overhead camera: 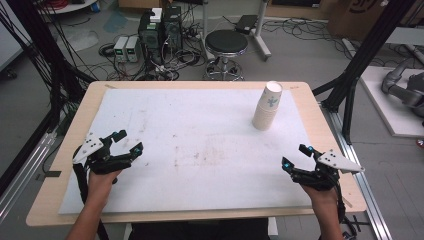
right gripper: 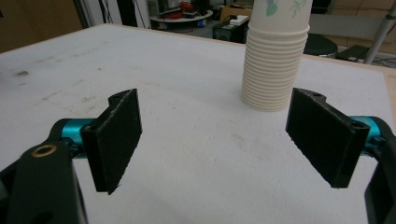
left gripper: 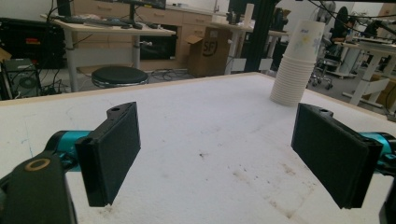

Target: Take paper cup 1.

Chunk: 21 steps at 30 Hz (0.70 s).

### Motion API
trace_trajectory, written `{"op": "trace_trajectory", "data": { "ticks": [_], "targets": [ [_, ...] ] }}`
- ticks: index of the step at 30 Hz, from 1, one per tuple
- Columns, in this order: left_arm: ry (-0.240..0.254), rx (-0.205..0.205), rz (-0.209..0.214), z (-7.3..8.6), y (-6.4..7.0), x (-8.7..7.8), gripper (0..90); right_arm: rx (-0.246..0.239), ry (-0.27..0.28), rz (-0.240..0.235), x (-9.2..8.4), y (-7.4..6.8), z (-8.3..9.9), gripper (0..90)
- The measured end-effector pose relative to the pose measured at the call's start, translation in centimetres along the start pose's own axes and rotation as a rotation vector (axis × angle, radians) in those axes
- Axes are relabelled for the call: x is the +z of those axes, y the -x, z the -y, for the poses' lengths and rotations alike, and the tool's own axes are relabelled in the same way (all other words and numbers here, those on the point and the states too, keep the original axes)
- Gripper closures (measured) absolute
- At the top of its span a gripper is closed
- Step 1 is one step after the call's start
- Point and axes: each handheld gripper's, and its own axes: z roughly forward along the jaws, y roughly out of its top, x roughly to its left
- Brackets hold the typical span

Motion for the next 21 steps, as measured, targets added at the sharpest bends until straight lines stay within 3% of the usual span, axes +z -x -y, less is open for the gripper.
{"op": "trace_trajectory", "data": {
  "ticks": [13, 21],
  "targets": [
    [-0.007, -0.013, 0.011, 0.2, 0.0, 0.1, 15.7, -0.026, 0.007, -0.030, 1.2, 0.2, -3.8, 18.8],
    [-0.012, -0.017, 0.013, 0.3, 0.0, 0.1, 15.7, -0.024, -0.008, -0.033, 3.0, 0.9, -6.9, 18.9]
  ]
}}
